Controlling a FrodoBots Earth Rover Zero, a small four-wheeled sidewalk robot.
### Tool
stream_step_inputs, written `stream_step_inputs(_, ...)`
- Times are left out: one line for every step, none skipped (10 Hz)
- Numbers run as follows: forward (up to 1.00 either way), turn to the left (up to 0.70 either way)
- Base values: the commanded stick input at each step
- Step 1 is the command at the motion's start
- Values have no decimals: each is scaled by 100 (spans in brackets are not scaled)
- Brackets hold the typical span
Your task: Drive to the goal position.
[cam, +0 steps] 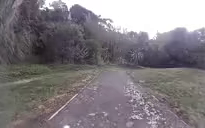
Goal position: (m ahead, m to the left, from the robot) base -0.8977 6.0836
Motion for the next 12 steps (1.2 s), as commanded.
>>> stream_step_inputs(45, 0)
stream_step_inputs(45, 0)
stream_step_inputs(45, 0)
stream_step_inputs(45, 0)
stream_step_inputs(45, 0)
stream_step_inputs(45, 0)
stream_step_inputs(45, 0)
stream_step_inputs(45, 0)
stream_step_inputs(45, 0)
stream_step_inputs(45, 0)
stream_step_inputs(45, 0)
stream_step_inputs(45, 0)
